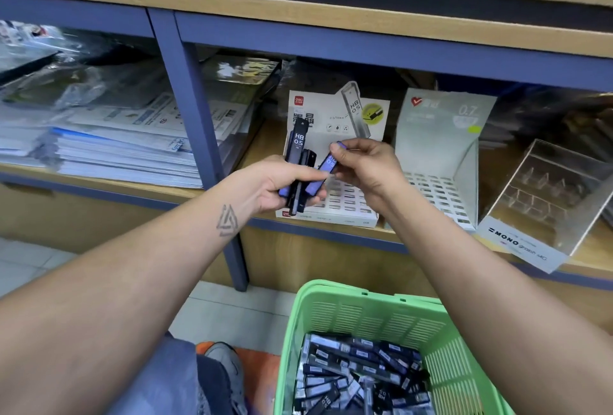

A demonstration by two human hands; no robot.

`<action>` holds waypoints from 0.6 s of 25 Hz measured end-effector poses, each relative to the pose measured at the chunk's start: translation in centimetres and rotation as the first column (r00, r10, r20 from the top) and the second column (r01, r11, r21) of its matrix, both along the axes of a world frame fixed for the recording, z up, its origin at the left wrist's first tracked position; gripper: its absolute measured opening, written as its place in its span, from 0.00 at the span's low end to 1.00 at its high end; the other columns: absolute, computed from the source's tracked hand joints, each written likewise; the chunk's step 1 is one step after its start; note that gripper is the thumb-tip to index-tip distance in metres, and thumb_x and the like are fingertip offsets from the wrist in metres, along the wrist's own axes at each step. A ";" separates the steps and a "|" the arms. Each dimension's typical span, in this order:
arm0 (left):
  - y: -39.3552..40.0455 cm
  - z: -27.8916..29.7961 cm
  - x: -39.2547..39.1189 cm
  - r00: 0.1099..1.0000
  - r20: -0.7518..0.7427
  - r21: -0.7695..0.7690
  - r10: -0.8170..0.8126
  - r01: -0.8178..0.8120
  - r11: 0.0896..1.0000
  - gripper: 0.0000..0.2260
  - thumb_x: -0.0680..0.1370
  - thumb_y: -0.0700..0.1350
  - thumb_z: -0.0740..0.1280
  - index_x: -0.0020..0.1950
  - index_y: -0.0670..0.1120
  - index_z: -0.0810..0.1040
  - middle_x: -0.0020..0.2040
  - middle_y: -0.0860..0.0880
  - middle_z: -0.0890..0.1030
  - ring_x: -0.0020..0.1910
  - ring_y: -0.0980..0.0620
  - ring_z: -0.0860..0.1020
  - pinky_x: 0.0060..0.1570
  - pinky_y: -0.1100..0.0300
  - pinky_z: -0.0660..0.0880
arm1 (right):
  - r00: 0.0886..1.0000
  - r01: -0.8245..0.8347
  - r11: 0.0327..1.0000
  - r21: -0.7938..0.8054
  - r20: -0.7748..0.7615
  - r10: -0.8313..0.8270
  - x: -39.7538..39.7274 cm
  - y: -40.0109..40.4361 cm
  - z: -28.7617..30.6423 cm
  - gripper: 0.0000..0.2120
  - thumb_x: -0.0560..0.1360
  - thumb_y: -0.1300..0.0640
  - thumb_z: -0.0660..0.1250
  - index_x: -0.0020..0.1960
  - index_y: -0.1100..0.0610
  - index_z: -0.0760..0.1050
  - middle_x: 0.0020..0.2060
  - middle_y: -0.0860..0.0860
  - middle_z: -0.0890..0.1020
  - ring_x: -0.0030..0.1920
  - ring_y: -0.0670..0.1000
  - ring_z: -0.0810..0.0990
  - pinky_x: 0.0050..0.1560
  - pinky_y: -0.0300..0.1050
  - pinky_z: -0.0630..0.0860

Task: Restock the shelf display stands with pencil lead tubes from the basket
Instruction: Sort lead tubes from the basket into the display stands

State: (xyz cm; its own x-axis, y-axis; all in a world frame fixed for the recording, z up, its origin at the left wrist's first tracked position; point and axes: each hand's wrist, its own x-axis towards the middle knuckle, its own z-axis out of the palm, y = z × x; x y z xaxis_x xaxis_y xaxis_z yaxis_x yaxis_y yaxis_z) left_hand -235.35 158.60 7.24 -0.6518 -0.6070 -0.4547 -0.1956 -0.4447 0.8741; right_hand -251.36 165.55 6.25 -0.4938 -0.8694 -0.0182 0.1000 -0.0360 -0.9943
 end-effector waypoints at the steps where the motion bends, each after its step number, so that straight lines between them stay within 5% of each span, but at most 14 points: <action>1: -0.2 -0.1 0.1 1.000 0.021 0.015 -0.007 0.007 1.000 0.05 0.77 0.34 0.71 0.52 0.36 0.81 0.43 0.39 0.84 0.38 0.48 0.86 0.34 0.59 0.83 | 1.000 0.016 1.000 0.000 -0.003 -0.016 -0.5 0.0 -0.1 0.05 0.74 0.63 0.75 0.47 0.62 0.80 0.35 0.55 0.86 0.34 0.52 0.84 0.36 0.42 0.80; 6: -1.3 -0.3 0.3 0.990 0.140 -0.055 0.010 -0.002 0.998 0.01 0.79 0.32 0.68 0.49 0.35 0.79 0.40 0.40 0.84 0.34 0.49 0.85 0.35 0.62 0.82 | 0.999 0.016 1.000 -0.022 -0.030 -0.017 -0.4 -0.9 -0.5 0.07 0.76 0.68 0.71 0.54 0.67 0.79 0.37 0.57 0.85 0.38 0.53 0.85 0.42 0.41 0.83; 9: -2.4 0.2 0.4 0.951 0.308 -0.145 0.022 0.024 0.989 0.02 0.78 0.31 0.68 0.46 0.35 0.77 0.32 0.39 0.83 0.29 0.50 0.83 0.38 0.59 0.81 | 0.966 0.136 0.987 -0.088 -0.210 -0.152 -0.5 -1.9 -0.6 0.06 0.76 0.67 0.72 0.53 0.63 0.81 0.42 0.57 0.84 0.42 0.54 0.85 0.47 0.43 0.84; 12: -3.8 0.5 0.7 0.914 0.348 -0.302 0.209 -0.102 0.948 0.05 0.76 0.31 0.71 0.44 0.35 0.76 0.31 0.40 0.80 0.26 0.49 0.80 0.27 0.58 0.79 | 0.732 0.198 0.970 -0.141 -0.636 -0.242 -0.4 -2.9 -0.5 0.08 0.76 0.62 0.72 0.55 0.57 0.84 0.45 0.51 0.85 0.46 0.50 0.84 0.52 0.45 0.82; 15: -4.5 -0.1 0.7 0.853 0.280 -0.462 0.441 -0.282 0.840 0.10 0.70 0.30 0.76 0.47 0.35 0.77 0.36 0.38 0.83 0.29 0.45 0.81 0.31 0.56 0.79 | 0.528 0.138 0.973 -0.187 -0.817 -0.232 1.0 -3.9 -0.8 0.09 0.77 0.62 0.70 0.56 0.56 0.83 0.48 0.52 0.86 0.49 0.52 0.83 0.54 0.49 0.79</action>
State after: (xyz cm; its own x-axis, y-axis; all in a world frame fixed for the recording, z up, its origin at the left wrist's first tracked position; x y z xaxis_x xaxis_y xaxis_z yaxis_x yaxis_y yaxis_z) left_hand -234.66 154.11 7.16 -0.1846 -0.9408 -0.2844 -0.4253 -0.1844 0.8861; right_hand -250.38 161.68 5.48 -0.3960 -0.7305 0.5564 -0.7856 -0.0443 -0.6172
